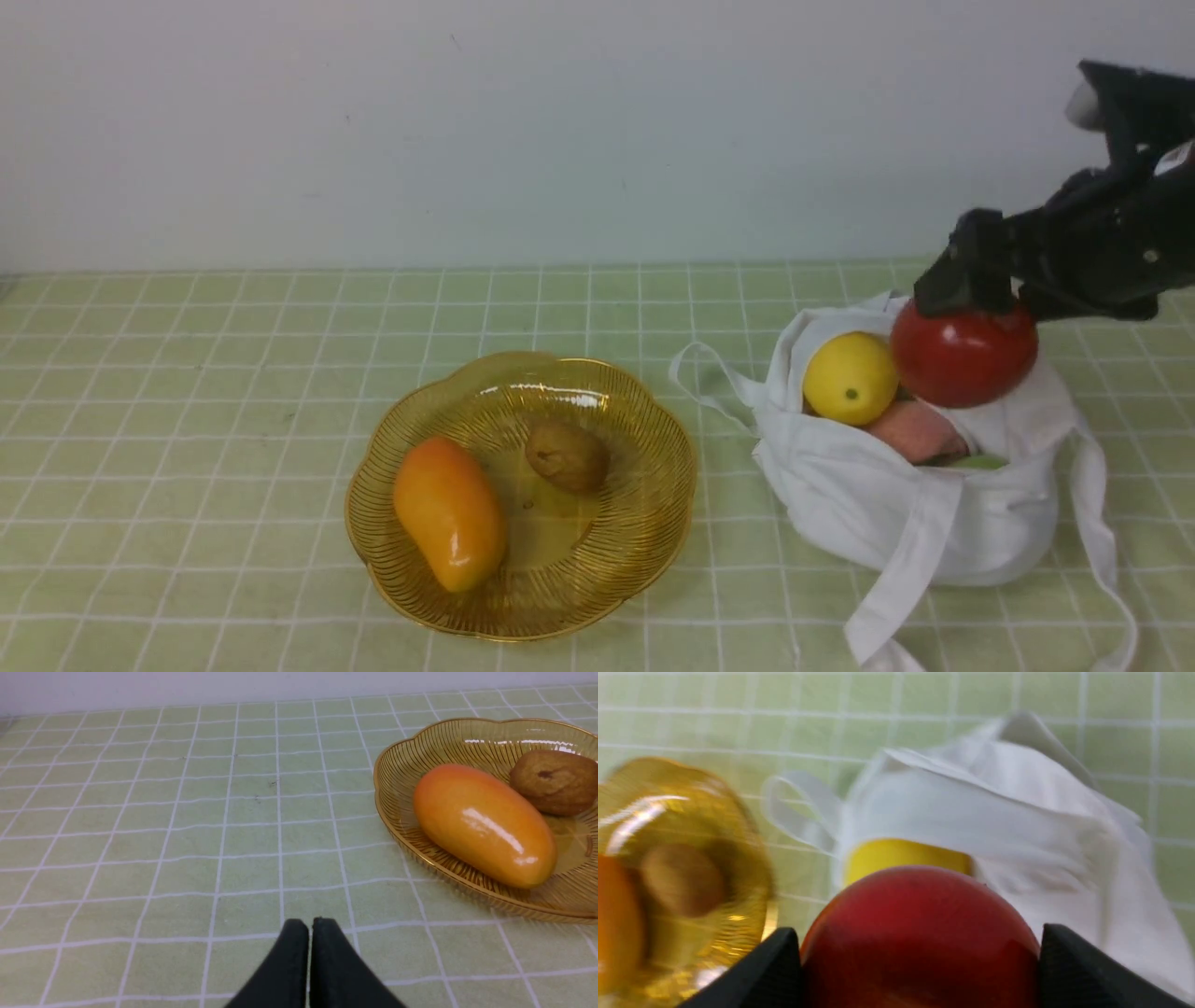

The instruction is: Take the fruit out of the bag on the green coffee tablecloth and place them on the plate.

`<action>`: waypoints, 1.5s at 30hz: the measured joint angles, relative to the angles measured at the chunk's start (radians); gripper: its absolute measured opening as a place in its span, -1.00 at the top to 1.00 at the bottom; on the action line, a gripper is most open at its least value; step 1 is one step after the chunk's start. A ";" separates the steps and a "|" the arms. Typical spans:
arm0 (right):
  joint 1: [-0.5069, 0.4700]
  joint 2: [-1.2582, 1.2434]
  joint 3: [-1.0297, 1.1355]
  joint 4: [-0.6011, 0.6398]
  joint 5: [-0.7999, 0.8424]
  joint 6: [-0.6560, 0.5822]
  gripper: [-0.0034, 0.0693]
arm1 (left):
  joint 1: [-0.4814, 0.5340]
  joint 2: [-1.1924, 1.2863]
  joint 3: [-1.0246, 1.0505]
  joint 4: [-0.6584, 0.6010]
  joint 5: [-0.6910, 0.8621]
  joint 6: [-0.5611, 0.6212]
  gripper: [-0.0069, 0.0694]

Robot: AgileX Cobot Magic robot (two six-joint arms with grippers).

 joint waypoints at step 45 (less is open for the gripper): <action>0.498 0.304 -0.109 0.128 -0.176 -0.092 -0.76 | 0.000 0.000 0.000 0.000 0.000 0.000 0.84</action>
